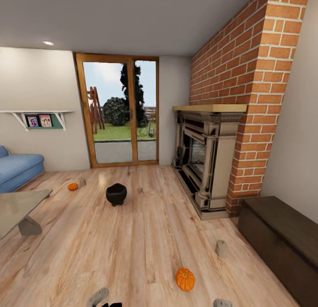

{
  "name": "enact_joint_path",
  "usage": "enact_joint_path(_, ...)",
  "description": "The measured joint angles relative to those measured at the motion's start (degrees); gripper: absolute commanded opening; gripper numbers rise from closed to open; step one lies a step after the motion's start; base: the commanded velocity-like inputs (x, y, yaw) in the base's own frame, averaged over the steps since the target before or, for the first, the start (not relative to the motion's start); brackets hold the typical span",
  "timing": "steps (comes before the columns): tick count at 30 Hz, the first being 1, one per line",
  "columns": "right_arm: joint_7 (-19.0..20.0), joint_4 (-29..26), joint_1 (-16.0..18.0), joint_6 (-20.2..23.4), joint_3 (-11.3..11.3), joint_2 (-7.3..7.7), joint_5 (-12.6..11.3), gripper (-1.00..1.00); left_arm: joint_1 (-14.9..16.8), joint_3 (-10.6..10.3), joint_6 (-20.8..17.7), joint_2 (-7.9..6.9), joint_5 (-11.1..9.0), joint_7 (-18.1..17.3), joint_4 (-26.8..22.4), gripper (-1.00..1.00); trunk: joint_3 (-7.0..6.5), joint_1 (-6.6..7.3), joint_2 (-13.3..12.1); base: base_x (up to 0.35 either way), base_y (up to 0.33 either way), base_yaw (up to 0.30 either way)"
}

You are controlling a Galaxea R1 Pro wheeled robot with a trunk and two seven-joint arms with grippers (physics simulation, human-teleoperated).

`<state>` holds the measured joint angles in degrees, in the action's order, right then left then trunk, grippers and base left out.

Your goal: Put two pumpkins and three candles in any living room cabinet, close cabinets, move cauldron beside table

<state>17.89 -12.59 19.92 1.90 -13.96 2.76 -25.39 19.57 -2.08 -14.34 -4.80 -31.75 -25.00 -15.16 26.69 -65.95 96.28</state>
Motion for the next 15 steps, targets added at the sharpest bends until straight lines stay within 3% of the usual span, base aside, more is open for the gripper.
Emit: enact_joint_path(15,-0.05,0.01,0.02,0.08,-0.28,-0.12,0.12,1.00,-0.01,0.00,-0.02,0.00,0.00,1.35,-0.07,1.00,0.60,0.00,0.00,0.299,0.212,0.235)
